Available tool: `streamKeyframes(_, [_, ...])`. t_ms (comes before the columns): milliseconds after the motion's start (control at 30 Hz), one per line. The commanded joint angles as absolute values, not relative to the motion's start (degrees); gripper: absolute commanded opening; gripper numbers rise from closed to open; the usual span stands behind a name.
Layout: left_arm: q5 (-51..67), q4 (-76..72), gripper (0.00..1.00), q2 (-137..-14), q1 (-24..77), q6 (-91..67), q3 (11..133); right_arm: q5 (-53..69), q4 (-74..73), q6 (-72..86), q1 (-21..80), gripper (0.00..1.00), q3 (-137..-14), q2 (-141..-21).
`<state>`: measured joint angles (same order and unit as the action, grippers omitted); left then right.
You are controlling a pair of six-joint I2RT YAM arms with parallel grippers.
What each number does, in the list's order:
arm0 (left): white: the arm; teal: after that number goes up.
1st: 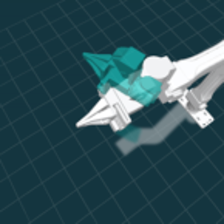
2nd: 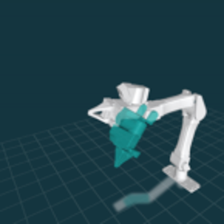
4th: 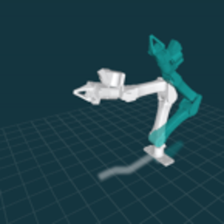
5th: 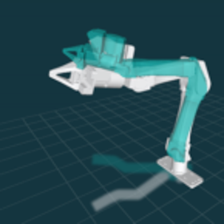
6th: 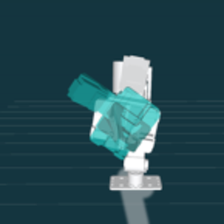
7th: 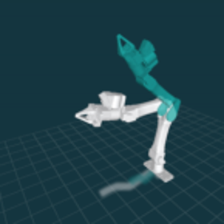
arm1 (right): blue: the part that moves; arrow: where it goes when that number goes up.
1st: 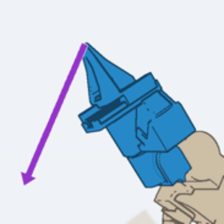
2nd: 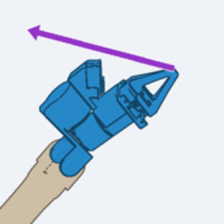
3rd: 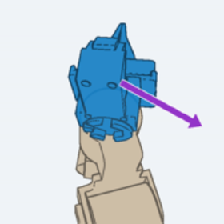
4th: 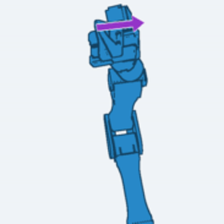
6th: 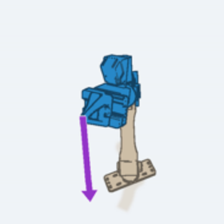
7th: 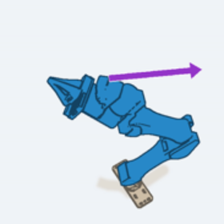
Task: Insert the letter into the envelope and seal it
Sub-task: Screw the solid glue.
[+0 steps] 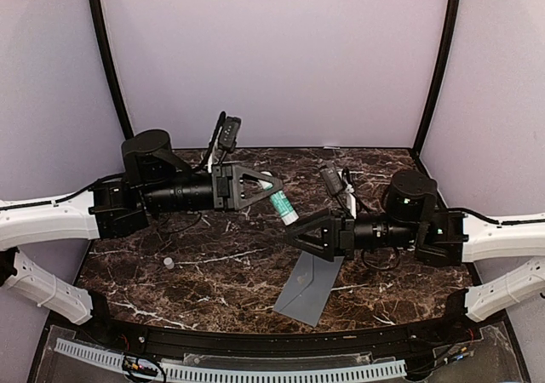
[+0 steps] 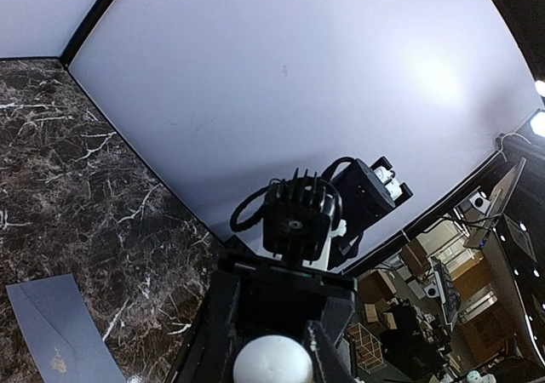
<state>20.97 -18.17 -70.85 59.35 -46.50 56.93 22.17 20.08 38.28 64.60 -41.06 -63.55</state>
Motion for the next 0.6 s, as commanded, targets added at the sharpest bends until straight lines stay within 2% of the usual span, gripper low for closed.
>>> streamKeyframes(0, [22.87, -17.87, 0.00, -68.51, 59.06, -45.34, 56.47, 26.85, 24.60, 38.70, 64.25, 0.44, -44.54, -65.75])
streamKeyframes(67, [22.91, -17.82, 0.00, -68.47, 59.06, -45.34, 56.44, 27.94, 25.29, 38.87, 64.31, 0.36, -44.88, -66.27])
streamKeyframes(367, [24.43, -17.82, 0.00, -68.53, 59.08, -45.44, 56.51, 27.20, 28.10, 40.22, 64.32, 0.37, -44.22, -66.34])
streamKeyframes(500, [25.13, -17.91, 0.00, -68.55, 59.11, -45.91, 56.60, 26.62, 29.73, 40.71, 64.38, 0.32, -43.55, -66.39])
streamKeyframes(567, [25.67, -18.23, 0.00, -68.59, 59.08, -46.29, 56.60, 26.11, 30.13, 41.16, 64.33, 0.32, -43.19, -66.35])
